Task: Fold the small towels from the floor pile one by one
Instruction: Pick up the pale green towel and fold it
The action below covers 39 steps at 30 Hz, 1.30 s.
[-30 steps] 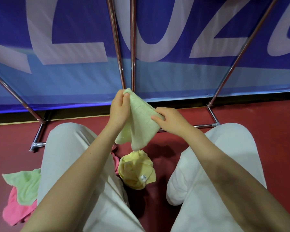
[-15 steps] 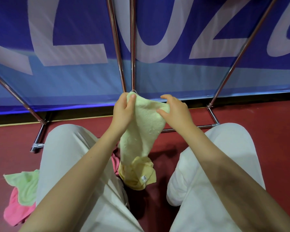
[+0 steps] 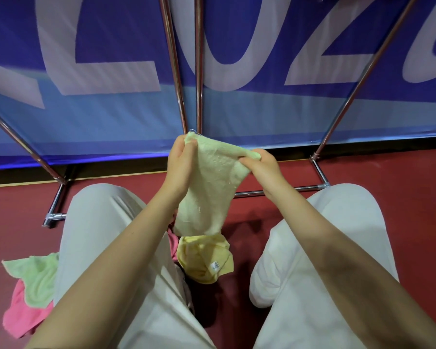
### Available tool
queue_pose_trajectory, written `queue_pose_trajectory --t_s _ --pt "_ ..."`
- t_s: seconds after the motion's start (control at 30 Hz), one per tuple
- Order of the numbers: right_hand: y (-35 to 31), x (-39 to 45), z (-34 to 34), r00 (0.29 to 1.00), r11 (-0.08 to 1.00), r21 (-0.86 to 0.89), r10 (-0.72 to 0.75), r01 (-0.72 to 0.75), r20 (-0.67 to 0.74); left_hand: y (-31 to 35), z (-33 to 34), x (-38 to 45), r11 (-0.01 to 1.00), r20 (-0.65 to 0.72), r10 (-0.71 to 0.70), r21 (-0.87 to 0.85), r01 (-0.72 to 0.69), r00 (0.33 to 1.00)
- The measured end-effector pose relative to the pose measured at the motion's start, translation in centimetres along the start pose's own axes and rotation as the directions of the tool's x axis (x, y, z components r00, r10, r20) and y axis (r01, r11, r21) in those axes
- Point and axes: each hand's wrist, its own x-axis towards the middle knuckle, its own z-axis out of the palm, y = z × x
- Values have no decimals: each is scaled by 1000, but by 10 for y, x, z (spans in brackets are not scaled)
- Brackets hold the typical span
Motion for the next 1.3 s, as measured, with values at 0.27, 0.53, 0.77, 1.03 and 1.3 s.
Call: queue_pose_trajectory --t_s 0.27,0.53,0.77,1.03,1.3 --pt "0 -1 -1 993 987 145 -56 71 -109 -15 -1 10 990 -51 -140 -37 139 989" --pt "7 0 5 981 980 186 -34 71 -192 -21 4 11 949 -112 -314 -70 308 943" --pt "9 0 24 959 984 180 57 -6 -277 -15 26 1 891 -156 -412 -277 360 898" --pt "-1 -4 45 971 993 100 -44 70 -236 -14 56 -9 939 -105 -309 -190 286 945" --pt "-2 -1 44 975 982 104 -137 156 -176 -20 61 -9 982 -71 -147 -129 137 987"
